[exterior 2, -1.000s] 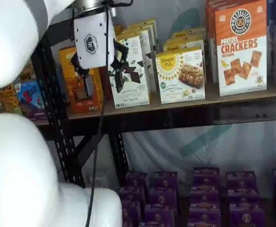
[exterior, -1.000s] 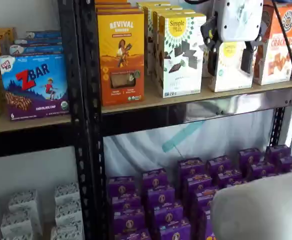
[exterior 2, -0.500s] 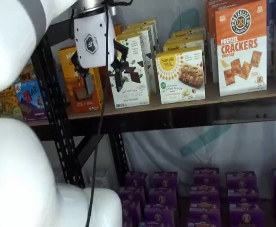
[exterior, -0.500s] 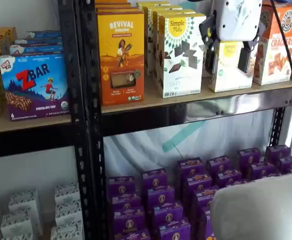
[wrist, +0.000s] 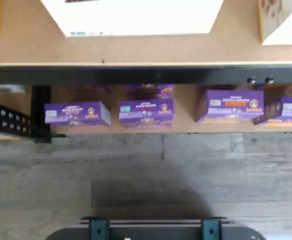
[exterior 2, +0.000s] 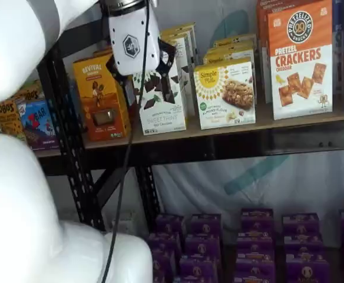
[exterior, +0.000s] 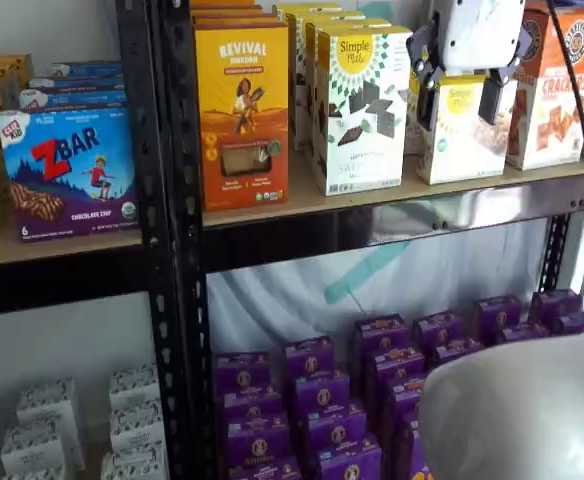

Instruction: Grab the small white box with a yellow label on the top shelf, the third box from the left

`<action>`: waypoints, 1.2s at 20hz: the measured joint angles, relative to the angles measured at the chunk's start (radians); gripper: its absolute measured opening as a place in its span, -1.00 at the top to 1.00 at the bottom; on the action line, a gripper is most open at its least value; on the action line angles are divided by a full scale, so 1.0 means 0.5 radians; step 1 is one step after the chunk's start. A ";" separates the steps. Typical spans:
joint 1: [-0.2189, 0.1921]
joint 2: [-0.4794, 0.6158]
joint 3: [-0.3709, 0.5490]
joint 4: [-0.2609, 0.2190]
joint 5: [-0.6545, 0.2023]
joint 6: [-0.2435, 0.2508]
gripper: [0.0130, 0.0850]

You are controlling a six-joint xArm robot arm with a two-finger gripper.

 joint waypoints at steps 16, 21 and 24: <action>-0.367 0.315 -0.177 0.012 -0.286 -0.363 -1.00; -0.426 0.424 -0.246 0.031 -0.338 -0.421 -1.00; -0.437 0.472 -0.275 0.035 -0.352 -0.434 -1.00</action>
